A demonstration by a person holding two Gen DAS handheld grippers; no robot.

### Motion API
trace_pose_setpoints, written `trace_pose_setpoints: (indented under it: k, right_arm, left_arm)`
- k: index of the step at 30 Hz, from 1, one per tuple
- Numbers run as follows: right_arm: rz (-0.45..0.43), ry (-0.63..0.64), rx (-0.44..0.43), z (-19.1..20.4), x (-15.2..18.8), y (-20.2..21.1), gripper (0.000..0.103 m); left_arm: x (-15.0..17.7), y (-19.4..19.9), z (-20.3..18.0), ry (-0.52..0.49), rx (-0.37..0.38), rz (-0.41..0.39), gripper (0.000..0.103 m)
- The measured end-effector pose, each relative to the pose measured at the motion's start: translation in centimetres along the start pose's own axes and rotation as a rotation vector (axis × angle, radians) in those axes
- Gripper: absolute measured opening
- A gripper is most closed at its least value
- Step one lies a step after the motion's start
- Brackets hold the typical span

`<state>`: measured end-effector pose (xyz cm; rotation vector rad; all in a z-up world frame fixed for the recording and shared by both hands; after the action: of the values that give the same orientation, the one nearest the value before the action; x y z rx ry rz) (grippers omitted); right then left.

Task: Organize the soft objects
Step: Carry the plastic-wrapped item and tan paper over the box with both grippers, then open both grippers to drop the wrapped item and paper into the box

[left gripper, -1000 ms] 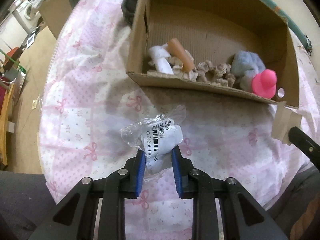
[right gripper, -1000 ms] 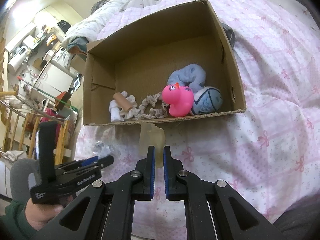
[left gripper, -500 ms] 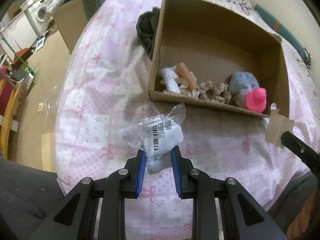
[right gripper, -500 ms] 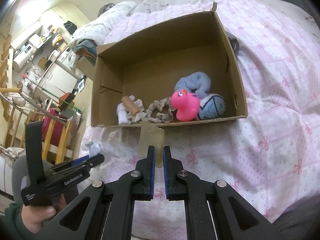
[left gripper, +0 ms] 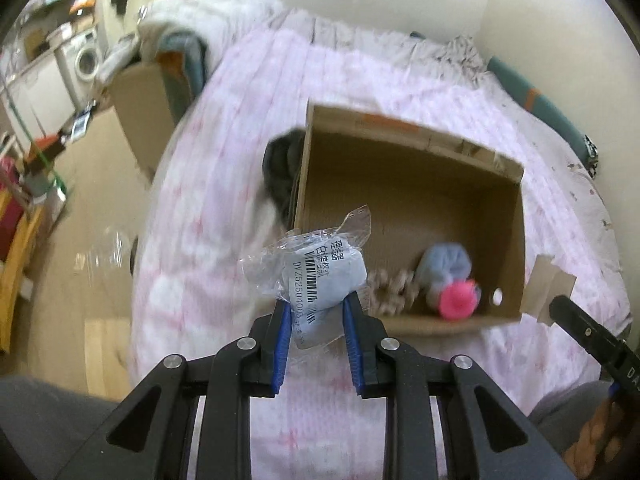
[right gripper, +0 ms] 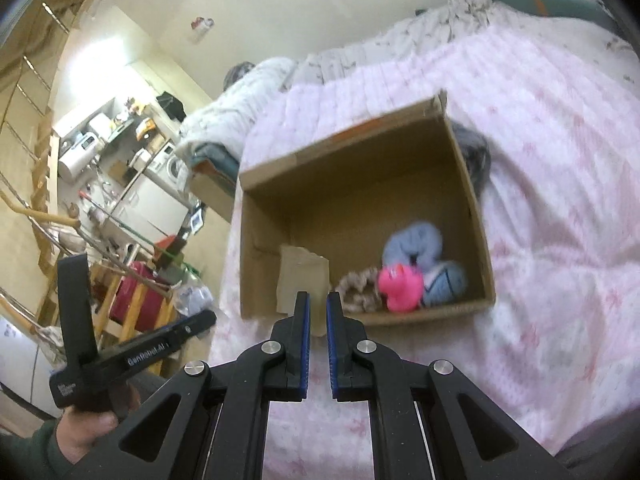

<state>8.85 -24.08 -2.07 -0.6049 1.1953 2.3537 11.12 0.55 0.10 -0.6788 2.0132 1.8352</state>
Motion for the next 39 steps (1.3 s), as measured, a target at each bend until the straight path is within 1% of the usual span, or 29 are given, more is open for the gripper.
trace_pose_setpoints:
  k: [3, 7, 12, 15, 17, 20, 22, 23, 25, 30, 33, 37, 39]
  right_arm:
    - [-0.02, 0.007, -0.002, 0.0, -1.4, 0.3, 0.009]
    - [-0.039, 0.018, 0.014, -0.3, -3.2, 0.2, 0.009]
    - [-0.052, 0.022, 0.045, -1.4, -4.6, -0.6, 0.009]
    - [-0.056, 0.019, 0.066, -2.4, -5.0, -1.3, 0.009]
    - [-0.052, -0.002, 0.071, -3.2, -4.9, -1.8, 0.009]
    - [-0.044, -0.05, 0.067, -4.4, -4.5, -2.5, 0.009]
    - [-0.038, -0.057, 0.081, -4.8, -4.1, -2.9, 0.009]
    - [-0.033, -0.058, 0.088, -4.9, -4.0, -3.1, 0.009]
    - [-0.02, -0.047, 0.11, -5.1, -3.7, -3.7, 0.009]
    - [0.02, -0.043, 0.16, -5.9, -3.4, -4.9, 0.009]
    - [0.048, -0.055, 0.172, -6.3, -3.1, -5.7, 0.009]
    - [0.08, -0.032, 0.179, -6.0, -2.8, -6.8, 0.01]
    - [0.09, -0.018, 0.177, -5.8, -2.7, -7.1, 0.01]
  left_arm:
    - [-1.6, -0.1, -0.6, -0.025, 0.006, -0.023, 0.022]
    - [-2.9, -0.7, -1.2, -0.049, 0.006, -0.04, 0.022]
    - [-3.5, -2.2, -1.8, -0.058, 0.009, -0.033, 0.022]
    - [-3.3, -3.4, -2.3, -0.06, 0.027, -0.023, 0.022]
    - [-3.3, -3.9, -2.4, -0.047, 0.064, -0.031, 0.023]
    - [-3.0, -5.3, -3.0, -0.099, 0.039, -0.045, 0.023]
    - [-2.6, -6.2, -3.1, -0.101, 0.063, -0.031, 0.023]
    - [-2.3, -6.8, -3.1, -0.094, 0.092, -0.014, 0.023]
    - [-1.7, -7.7, -3.1, -0.087, 0.106, 0.007, 0.023]
    - [-1.2, -8.8, -3.7, -0.088, 0.117, 0.037, 0.023]
    - [-1.0, -9.2, -4.1, -0.092, 0.133, 0.043, 0.023]
    - [-0.7, -9.4, -4.7, -0.135, 0.125, 0.05, 0.023]
    - [-0.5, -9.7, -4.9, -0.144, 0.118, 0.066, 0.023]
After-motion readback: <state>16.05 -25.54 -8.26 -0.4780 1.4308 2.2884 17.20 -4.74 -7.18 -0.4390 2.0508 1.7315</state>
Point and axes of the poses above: each gripper's, at about its wrist camera, not at the fingertips, and y roughly against the way its jaws point, z to its left, x to its underside, the point moved 3 cm from there along -y, roughly the way its jaws point
